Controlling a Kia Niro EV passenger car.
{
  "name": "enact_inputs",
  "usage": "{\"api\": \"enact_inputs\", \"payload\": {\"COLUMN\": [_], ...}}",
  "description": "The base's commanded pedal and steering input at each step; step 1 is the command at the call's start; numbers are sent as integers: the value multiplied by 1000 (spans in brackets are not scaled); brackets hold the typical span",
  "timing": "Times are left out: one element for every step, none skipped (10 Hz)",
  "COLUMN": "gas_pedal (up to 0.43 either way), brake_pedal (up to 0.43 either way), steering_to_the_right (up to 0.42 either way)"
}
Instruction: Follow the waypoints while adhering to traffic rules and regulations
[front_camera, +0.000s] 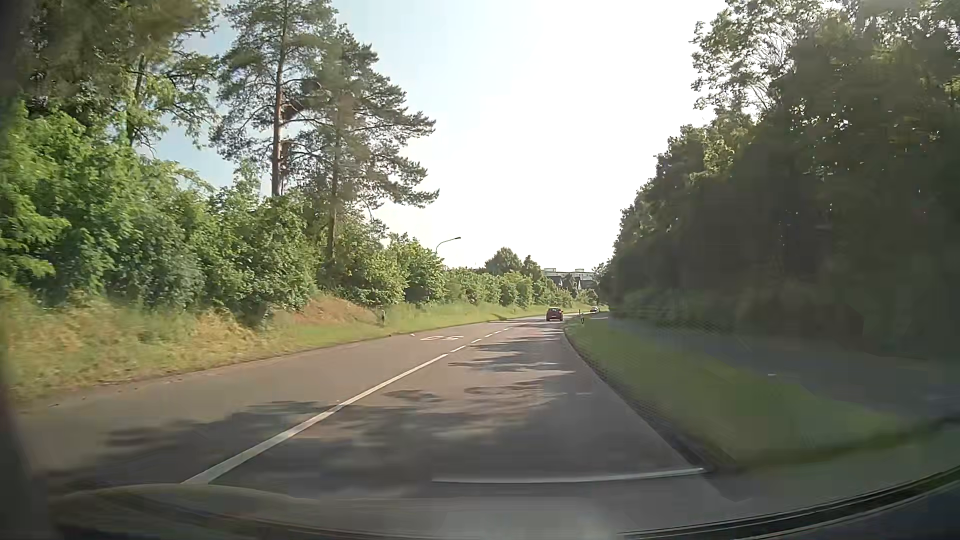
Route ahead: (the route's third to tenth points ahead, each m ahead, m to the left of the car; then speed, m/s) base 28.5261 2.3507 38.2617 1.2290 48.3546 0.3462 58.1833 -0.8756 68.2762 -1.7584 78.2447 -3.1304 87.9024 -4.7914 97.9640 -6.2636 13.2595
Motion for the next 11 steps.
{"api": "enact_inputs", "payload": {"gas_pedal": [28,28,28,28,28,28,28,28,28,28,28], "brake_pedal": [30,24,30,24,30,30,30,30,30,30,30], "steering_to_the_right": [11,11,11,11,10,10,10,10,10,10,10]}}
